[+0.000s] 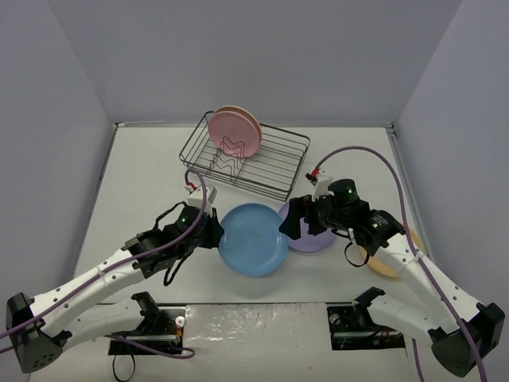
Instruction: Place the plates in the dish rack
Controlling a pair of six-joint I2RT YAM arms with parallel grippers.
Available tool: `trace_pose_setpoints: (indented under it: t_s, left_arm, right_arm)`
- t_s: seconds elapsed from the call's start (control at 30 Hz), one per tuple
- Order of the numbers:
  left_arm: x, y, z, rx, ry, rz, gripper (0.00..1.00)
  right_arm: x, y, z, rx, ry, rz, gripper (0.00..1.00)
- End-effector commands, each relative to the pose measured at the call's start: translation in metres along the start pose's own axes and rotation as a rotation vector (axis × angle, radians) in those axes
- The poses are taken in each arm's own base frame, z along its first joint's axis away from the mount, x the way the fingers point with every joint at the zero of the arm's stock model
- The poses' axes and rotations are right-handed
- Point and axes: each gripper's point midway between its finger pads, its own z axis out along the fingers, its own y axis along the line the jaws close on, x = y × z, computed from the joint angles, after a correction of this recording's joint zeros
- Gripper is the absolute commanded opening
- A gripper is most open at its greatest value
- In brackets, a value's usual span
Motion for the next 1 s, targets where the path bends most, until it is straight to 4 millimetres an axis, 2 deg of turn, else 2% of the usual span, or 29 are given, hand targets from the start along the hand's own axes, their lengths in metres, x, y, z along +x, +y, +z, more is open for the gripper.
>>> trace_pose_setpoints:
  t_s: [0.0,0.1,0.17,0.2,0.43,0.53,0.63,0.7,0.77,0.8,0.83,0.87,0.97]
  left_arm:
    - [-0.037,-0.015,-0.013,0.047,-0.108,0.03,0.0]
    - [-0.043,-0.018,-0.016,0.058,-0.131,0.029,0.0]
    - [-0.048,-0.02,-0.018,0.067,-0.148,0.028,0.0]
    - [-0.05,-0.021,-0.019,0.067,-0.152,0.027,0.0]
    - [-0.061,-0.026,-0.028,0.1,-0.195,0.025,0.0]
    - [-0.063,-0.027,-0.03,0.11,-0.204,0.019,0.0]
    - [-0.062,-0.029,-0.03,0.125,-0.21,0.015,0.0]
    - [-0.063,-0.029,-0.031,0.126,-0.215,0.01,0.0]
    - [-0.063,-0.028,-0.032,0.125,-0.219,0.01,0.0]
    - [-0.064,-0.027,-0.033,0.123,-0.223,0.007,0.04]
    - [-0.063,-0.026,-0.033,0.116,-0.222,0.005,0.13]
    - [-0.064,-0.023,-0.033,0.101,-0.225,0.002,0.27]
    - [-0.067,-0.017,-0.034,0.058,-0.228,-0.005,0.87]
  right_arm:
    - [-0.006,0.023,0.01,-0.153,0.003,-0.071,0.99]
    - [-0.001,0.021,0.021,-0.157,0.041,-0.055,0.94]
    - [0.002,0.023,0.028,-0.174,0.06,-0.047,0.83]
    - [0.004,0.023,0.032,-0.172,0.075,-0.044,0.73]
    - [0.008,0.014,0.044,-0.122,0.093,-0.026,0.46]
    - [0.011,0.011,0.047,-0.102,0.099,-0.023,0.38]
    - [0.01,0.011,0.049,-0.1,0.092,-0.031,0.22]
    - [0.009,0.012,0.049,-0.1,0.088,-0.04,0.02]
    - [0.002,0.012,0.047,-0.079,0.065,-0.054,0.0]
    - [-0.002,0.01,0.046,-0.061,0.05,-0.06,0.0]
    - [-0.007,0.01,0.045,-0.048,0.031,-0.07,0.0]
    - [-0.012,0.007,0.044,-0.019,0.012,-0.078,0.0]
    - [-0.033,0.001,0.037,0.049,-0.065,-0.105,0.0]
